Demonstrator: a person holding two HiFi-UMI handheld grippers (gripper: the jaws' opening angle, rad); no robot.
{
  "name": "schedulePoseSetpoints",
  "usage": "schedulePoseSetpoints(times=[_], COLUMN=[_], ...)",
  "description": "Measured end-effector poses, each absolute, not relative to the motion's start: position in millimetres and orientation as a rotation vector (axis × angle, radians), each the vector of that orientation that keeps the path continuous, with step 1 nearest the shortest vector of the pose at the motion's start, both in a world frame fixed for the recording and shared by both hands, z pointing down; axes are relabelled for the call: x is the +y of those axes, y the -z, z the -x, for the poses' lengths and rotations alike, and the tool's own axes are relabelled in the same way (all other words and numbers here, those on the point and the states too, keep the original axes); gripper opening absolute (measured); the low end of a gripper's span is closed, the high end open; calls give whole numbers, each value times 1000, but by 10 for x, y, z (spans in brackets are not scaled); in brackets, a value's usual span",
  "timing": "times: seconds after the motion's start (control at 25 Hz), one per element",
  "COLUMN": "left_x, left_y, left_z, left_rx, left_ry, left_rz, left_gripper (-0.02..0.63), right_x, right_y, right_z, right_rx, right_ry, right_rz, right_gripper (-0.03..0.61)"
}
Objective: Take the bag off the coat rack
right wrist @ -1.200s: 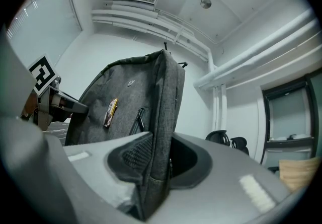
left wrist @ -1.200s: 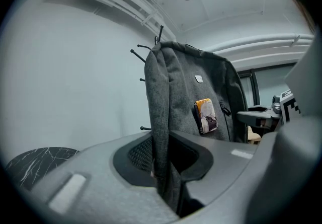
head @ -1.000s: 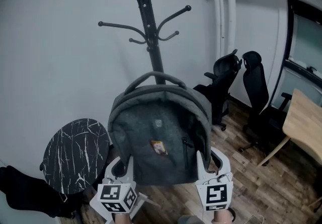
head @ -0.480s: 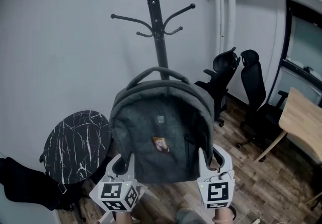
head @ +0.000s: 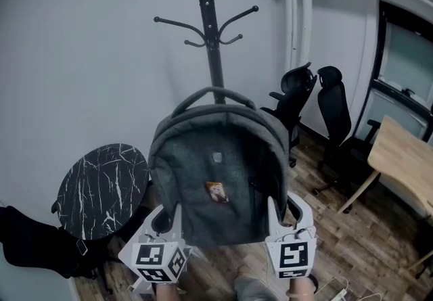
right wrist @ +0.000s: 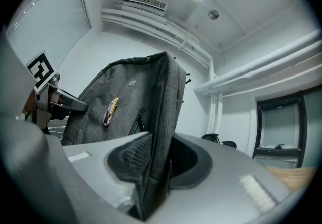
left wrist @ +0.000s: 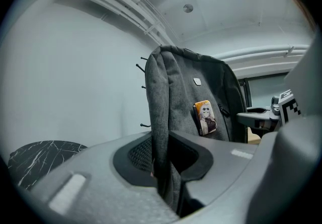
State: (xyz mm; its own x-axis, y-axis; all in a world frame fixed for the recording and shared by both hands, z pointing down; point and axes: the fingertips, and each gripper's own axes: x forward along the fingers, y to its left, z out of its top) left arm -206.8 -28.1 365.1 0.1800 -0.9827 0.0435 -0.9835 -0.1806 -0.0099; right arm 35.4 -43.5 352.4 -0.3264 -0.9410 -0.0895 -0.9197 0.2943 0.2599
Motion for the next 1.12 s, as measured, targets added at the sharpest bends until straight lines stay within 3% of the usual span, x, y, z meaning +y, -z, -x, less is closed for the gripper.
schedulePoseSetpoints(times=[1.12], left_x=[270], left_y=[-3763], left_z=[1904], left_rx=[-1944], left_ry=[4], left_rz=[-2399], left_gripper=[66], right_x=[182], right_y=[-3520], right_z=[-505], right_rx=[-2396], right_ry=[465], right_rz=[-1777], right_gripper=[95])
